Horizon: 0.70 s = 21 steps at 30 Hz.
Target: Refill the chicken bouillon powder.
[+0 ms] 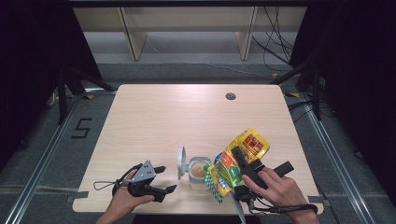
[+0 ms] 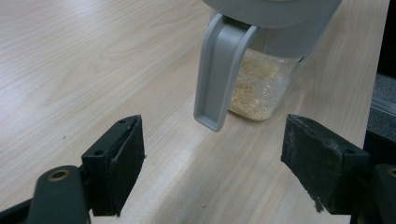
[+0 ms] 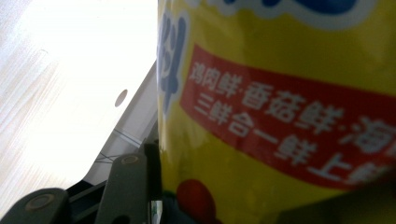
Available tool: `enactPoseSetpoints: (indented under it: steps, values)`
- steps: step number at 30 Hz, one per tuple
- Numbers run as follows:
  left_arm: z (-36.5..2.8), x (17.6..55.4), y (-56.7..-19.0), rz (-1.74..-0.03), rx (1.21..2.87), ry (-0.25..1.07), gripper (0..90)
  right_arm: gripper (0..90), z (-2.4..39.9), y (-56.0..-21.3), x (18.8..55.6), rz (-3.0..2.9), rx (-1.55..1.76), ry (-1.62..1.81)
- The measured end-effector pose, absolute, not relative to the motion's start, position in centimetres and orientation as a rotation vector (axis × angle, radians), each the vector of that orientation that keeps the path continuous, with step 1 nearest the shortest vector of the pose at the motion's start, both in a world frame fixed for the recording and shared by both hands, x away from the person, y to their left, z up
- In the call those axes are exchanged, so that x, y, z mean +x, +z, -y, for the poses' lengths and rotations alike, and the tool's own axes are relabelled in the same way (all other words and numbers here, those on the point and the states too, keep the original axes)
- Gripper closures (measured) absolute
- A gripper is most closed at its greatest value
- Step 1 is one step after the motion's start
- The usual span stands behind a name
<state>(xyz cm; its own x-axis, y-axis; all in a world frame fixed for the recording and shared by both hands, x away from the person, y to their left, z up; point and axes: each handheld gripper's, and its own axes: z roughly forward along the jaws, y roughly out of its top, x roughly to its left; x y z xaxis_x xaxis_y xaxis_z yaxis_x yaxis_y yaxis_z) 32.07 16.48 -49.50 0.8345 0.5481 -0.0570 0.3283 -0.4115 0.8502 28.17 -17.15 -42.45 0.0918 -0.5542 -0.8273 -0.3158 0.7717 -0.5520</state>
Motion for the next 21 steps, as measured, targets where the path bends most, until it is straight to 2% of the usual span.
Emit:
enactPoseSetpoints:
  steps: [21]
  values:
    - [-16.49,31.98,-49.43,-0.659,2.032,0.288,20.8,52.8,17.24,-42.32,28.15,-1.514,-0.732,-0.198]
